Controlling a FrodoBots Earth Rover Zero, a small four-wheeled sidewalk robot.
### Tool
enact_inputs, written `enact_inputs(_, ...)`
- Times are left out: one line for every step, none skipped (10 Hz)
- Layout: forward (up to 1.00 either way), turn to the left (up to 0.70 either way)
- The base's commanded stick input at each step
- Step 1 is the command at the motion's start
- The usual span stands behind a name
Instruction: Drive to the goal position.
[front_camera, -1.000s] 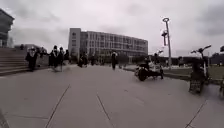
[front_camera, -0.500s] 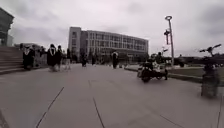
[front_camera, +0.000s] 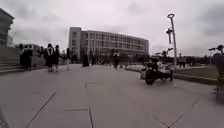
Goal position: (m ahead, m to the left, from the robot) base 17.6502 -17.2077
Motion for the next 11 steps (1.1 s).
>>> enact_inputs(0.7, 0.0)
enact_inputs(0.7, 0.0)
enact_inputs(0.7, 0.0)
enact_inputs(0.7, 0.0)
enact_inputs(0.7, 0.0)
enact_inputs(0.7, 0.0)
enact_inputs(0.7, 0.0)
enact_inputs(0.7, 0.0)
enact_inputs(0.7, 0.0)
enact_inputs(0.7, 0.0)
enact_inputs(0.7, 0.0)
